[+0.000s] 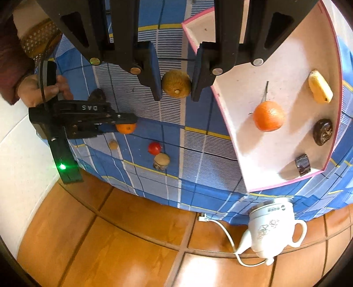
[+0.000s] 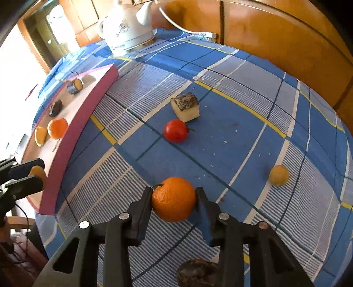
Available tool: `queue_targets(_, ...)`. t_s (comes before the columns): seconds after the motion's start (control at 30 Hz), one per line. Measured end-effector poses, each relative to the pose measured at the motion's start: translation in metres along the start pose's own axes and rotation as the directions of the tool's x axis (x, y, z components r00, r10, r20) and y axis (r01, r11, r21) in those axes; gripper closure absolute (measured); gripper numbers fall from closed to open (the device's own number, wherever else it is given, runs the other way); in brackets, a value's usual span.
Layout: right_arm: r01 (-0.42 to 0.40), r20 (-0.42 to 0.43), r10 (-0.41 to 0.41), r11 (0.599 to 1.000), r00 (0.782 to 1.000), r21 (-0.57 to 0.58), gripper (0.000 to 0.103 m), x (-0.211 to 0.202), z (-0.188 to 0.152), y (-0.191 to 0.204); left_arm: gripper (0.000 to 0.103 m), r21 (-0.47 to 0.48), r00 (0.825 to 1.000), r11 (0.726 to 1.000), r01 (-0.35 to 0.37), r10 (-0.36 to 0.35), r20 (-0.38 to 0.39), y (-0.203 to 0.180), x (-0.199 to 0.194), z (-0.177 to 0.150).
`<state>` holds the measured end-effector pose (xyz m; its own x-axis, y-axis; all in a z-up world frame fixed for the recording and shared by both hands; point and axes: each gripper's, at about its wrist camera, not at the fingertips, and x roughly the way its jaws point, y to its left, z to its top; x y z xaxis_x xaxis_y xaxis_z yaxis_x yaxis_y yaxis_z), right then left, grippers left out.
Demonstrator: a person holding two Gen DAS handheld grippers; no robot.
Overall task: Organize fruits
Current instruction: 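Close the right gripper on the orange while the left gripper lifts the tan fruit, then lower the tan fruit into the pink tray and open the left gripper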
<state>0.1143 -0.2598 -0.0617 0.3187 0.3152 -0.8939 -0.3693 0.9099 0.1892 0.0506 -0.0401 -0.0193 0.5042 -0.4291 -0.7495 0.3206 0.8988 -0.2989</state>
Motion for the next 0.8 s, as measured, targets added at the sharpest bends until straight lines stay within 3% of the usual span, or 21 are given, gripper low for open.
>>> queue_targets(0.27, -0.040, -0.007, 0.040, 0.997, 0.999, 0.061, 0.064, 0.000, 0.000, -0.015, 0.076, -0.115, 0.997, 0.992, -0.060, 0.065, 0.045, 0.045, -0.014, 0.010)
queue_targets(0.53, -0.039, -0.010, 0.039, 0.997, 0.999, 0.066, 0.064, 0.001, 0.000, -0.013, 0.076, -0.281, 0.987, 0.955, -0.100, 0.131, 0.095, 0.106, -0.031, 0.025)
queue_targets(0.8, -0.020, -0.011, 0.020, 0.999, 1.000, 0.043, 0.064, 0.002, 0.001, -0.011, 0.076, -0.294, 0.974, 0.941, -0.169, 0.205, 0.096, 0.132, -0.025, 0.041)
